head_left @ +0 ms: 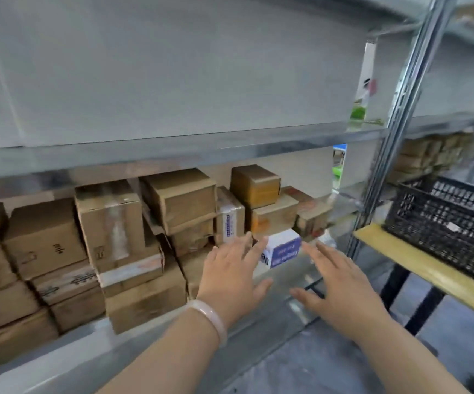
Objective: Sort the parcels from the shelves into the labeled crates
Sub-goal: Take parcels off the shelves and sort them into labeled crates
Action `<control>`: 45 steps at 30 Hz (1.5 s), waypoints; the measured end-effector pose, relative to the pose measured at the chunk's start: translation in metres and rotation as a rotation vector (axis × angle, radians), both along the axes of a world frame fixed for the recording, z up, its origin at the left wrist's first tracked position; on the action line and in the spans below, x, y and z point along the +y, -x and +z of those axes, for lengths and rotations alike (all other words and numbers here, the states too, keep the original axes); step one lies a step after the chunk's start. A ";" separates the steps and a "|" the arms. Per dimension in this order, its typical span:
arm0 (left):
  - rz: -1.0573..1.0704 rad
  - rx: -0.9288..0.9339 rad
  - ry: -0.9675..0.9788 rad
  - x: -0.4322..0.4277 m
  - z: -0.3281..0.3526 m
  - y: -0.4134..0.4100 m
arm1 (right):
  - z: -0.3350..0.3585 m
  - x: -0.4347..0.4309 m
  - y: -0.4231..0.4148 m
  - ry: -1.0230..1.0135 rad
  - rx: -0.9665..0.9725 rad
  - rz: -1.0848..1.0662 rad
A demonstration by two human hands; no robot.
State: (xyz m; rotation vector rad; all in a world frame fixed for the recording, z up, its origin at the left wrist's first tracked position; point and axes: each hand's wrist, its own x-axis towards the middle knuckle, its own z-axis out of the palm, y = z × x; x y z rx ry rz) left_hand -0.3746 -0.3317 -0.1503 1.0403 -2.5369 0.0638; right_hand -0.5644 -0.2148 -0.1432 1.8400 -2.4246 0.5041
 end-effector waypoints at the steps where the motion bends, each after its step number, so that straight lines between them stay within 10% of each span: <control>1: -0.030 -0.012 0.001 -0.001 -0.003 0.016 | -0.002 0.004 0.012 -0.007 -0.023 -0.034; 22: -0.307 0.071 -0.179 -0.160 -0.001 0.287 | -0.006 -0.110 0.231 -0.047 -0.145 -0.289; 45: 0.333 0.237 -0.447 -0.202 -0.046 0.432 | -0.090 -0.347 0.425 -0.235 -0.861 0.042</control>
